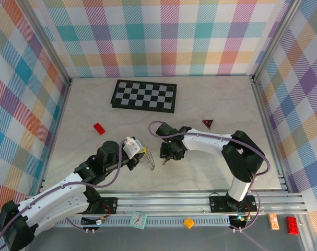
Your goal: Put the keys on the keyring
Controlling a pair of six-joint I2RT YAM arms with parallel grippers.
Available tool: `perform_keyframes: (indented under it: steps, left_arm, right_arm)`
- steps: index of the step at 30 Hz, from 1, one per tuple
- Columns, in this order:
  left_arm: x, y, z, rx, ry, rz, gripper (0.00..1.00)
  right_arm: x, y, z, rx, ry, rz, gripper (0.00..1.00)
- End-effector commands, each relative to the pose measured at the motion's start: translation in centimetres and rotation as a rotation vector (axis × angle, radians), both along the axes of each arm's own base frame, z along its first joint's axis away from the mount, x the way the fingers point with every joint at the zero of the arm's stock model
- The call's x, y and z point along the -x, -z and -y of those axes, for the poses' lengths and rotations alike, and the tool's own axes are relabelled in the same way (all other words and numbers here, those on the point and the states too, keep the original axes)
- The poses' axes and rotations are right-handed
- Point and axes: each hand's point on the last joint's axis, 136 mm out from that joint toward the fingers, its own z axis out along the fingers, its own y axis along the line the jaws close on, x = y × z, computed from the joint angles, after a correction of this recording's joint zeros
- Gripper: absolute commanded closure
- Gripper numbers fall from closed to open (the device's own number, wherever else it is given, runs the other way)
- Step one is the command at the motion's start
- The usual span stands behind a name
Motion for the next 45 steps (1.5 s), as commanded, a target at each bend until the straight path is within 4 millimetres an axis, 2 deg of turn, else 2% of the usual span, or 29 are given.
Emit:
perform_keyframes:
  steps: [1, 10, 18, 27, 34, 41, 45]
  left_arm:
    - [-0.2, -1.5, 0.0, 0.038, -0.009, 0.028, 1.00]
    - [-0.2, -1.7, -0.1, 0.047, -0.014, 0.046, 1.00]
    - [-0.2, -1.7, 0.0, 0.052, -0.009, 0.050, 1.00]
    - [-0.2, -1.6, 0.1, 0.048, -0.001, 0.047, 1.00]
    - [-0.2, -1.6, 0.2, 0.048, 0.001, 0.047, 1.00]
    - [-0.2, -1.7, 0.3, 0.048, 0.007, 0.043, 1.00]
    - [-0.1, -1.8, 0.4, 0.049, 0.010, 0.042, 1.00]
  right_arm:
    - [-0.1, -1.1, -0.5, -0.020, 0.155, -0.003, 0.53]
    - [0.5, 0.0, -0.7, -0.011, 0.266, -0.056, 0.60]
    - [-0.1, 0.3, -1.6, -0.010, 0.242, -0.042, 0.66]
    - [-0.4, 1.0, -1.4, 0.021, 0.241, -0.033, 0.76]
    - [-0.5, 1.0, -1.3, 0.032, 0.235, -0.019, 0.89]
    - [-0.6, 0.8, -1.3, 0.038, 0.217, -0.013, 0.97]
    - [-0.6, 0.1, -1.4, 0.024, 0.152, 0.012, 1.00]
